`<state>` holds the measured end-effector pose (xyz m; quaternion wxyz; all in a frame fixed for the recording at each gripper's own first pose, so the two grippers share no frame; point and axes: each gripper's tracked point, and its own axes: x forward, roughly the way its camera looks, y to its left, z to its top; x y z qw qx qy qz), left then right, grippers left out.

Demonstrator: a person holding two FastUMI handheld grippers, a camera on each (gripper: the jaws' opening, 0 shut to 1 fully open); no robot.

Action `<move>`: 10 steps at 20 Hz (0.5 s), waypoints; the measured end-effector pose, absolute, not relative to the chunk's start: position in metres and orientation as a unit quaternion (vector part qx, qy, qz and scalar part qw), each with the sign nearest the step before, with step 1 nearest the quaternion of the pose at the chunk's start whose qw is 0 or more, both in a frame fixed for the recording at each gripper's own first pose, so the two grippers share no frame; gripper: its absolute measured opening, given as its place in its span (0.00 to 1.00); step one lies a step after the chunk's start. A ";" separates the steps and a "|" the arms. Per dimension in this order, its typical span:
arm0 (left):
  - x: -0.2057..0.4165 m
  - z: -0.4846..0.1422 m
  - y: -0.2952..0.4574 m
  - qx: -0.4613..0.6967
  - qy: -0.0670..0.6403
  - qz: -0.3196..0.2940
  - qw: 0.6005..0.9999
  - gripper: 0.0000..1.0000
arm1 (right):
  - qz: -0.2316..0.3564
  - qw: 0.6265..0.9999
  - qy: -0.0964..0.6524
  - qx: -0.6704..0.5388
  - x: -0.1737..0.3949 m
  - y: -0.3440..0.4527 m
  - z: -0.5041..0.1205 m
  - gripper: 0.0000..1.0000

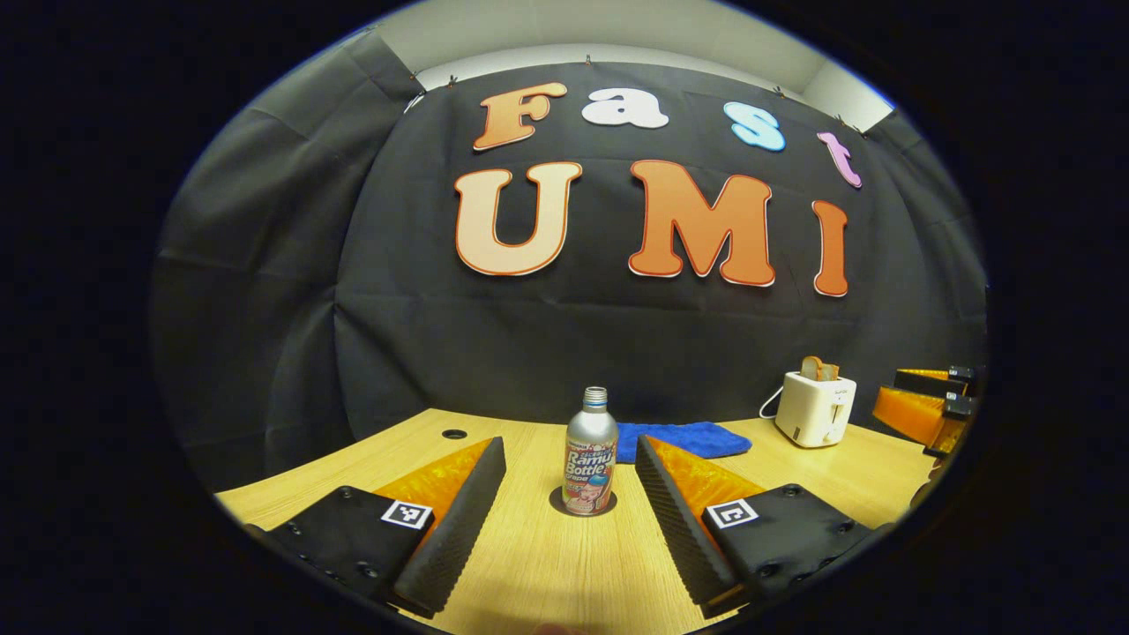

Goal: Open the teacup lid with one hand, grasp the water bottle and pour water into the teacup with the other hand; after pouring, place the water bottle on the coaster and then close the teacup lid.

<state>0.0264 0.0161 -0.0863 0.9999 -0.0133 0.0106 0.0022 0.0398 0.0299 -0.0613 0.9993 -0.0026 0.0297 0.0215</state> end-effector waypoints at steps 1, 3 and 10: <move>0.022 -0.086 0.017 -0.010 0.010 0.005 1.000 0.97 | 0.019 0.999 0.025 -0.004 0.038 0.029 -0.058 0.79; 0.013 -0.084 0.019 -0.006 0.007 0.009 1.000 0.97 | 0.016 1.000 0.019 -0.007 0.033 0.028 -0.052 0.79; 0.001 -0.086 0.020 0.003 -0.006 0.021 1.000 0.97 | 0.008 1.000 0.019 -0.019 0.026 0.023 -0.056 0.79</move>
